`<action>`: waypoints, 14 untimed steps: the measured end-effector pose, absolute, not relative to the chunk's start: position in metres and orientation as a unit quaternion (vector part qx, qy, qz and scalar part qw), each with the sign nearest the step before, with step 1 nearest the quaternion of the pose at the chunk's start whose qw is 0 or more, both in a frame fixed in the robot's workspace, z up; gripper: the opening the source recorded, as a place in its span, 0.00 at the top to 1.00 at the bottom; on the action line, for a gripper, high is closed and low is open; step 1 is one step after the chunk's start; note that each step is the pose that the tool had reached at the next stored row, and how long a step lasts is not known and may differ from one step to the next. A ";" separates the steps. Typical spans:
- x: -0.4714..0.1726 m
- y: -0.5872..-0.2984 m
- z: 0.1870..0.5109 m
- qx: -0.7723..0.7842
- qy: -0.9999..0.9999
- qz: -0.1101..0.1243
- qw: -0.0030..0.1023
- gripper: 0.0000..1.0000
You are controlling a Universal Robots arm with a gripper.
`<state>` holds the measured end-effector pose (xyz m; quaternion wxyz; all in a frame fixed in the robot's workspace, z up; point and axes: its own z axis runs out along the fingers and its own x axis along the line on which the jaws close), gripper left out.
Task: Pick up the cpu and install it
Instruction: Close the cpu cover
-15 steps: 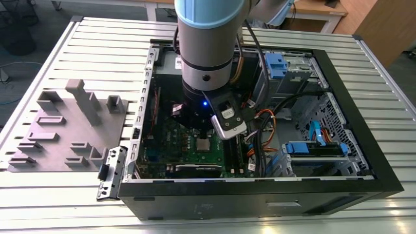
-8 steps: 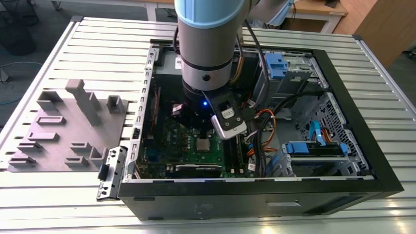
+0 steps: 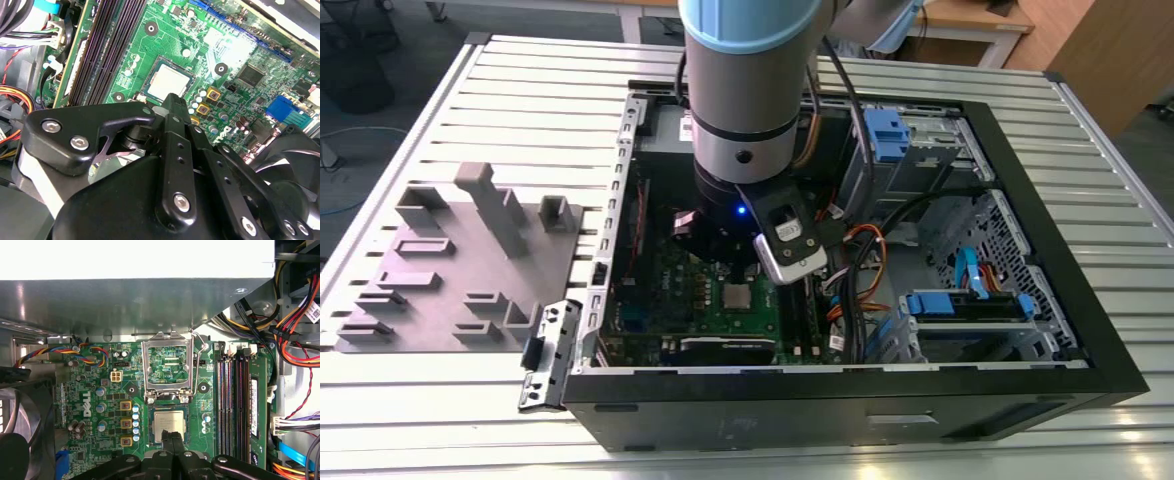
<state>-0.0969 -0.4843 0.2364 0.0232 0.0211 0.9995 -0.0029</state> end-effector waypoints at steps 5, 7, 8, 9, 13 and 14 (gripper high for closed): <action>-0.094 -0.484 0.236 0.021 1.000 -0.003 0.023 0.89; -0.091 -0.484 0.236 0.021 1.000 -0.003 0.023 0.89; -0.090 -0.484 0.236 0.021 1.000 -0.003 0.023 0.89; -0.088 -0.484 0.236 0.021 1.000 -0.003 0.023 0.89; -0.079 -0.483 0.236 0.021 1.000 -0.003 0.023 0.89; -0.077 -0.483 0.236 0.021 1.000 -0.003 0.023 0.89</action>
